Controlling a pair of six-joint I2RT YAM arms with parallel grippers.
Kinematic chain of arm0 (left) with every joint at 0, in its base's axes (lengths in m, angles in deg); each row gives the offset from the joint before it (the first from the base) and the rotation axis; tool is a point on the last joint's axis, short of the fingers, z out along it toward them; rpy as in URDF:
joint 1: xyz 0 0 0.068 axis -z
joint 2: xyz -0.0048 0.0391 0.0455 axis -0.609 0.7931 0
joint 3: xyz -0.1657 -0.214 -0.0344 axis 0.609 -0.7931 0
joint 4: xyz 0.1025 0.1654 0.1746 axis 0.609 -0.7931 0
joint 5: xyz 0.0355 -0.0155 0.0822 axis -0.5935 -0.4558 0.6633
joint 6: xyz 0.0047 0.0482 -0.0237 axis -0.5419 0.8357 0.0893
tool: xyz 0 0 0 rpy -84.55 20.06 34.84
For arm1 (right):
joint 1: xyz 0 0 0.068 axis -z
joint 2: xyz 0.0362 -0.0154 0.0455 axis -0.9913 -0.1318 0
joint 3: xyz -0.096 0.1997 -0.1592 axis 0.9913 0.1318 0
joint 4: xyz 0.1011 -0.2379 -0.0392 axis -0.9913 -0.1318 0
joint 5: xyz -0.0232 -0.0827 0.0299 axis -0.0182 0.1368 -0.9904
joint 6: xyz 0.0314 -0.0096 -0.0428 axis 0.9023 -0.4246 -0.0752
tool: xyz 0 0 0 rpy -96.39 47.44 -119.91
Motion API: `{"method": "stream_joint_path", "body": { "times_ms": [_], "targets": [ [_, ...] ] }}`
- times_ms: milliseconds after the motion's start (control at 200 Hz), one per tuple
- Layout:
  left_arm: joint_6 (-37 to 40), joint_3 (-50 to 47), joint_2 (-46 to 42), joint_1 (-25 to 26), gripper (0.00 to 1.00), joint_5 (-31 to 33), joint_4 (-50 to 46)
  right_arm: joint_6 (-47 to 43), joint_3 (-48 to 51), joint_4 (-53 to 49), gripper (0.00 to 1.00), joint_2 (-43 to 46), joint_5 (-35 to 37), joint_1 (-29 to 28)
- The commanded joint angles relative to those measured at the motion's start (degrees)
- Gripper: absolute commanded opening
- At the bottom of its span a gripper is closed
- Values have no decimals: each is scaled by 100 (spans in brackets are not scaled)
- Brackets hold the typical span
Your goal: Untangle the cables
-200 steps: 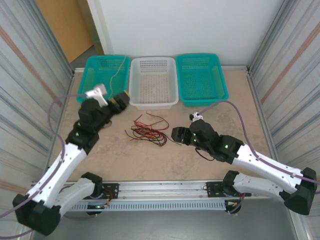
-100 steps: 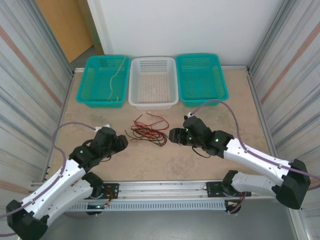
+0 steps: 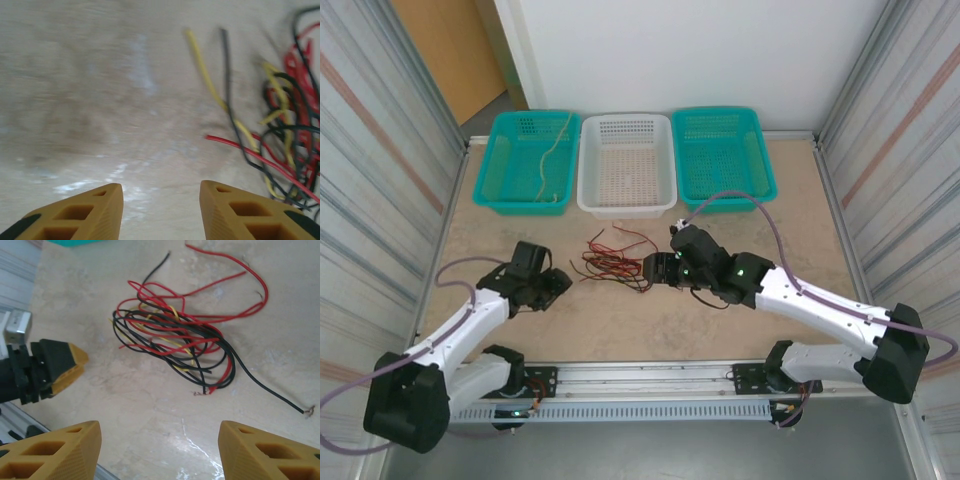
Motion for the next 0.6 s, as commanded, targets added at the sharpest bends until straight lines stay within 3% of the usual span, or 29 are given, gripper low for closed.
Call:
{"method": "stream_joint_path", "body": {
  "times_ms": [0,311,591],
  "targets": [
    [-253,248,73,418,46,389,106,-88,13,-79,62,-36,138,-65],
    [-739,-255,58,416,46,437,664,-123,179,109,57,-328,102,-318],
    [-708,-12,454,252,46,396,1010,-277,246,468,55,-813,98,-441]
  ]
}}
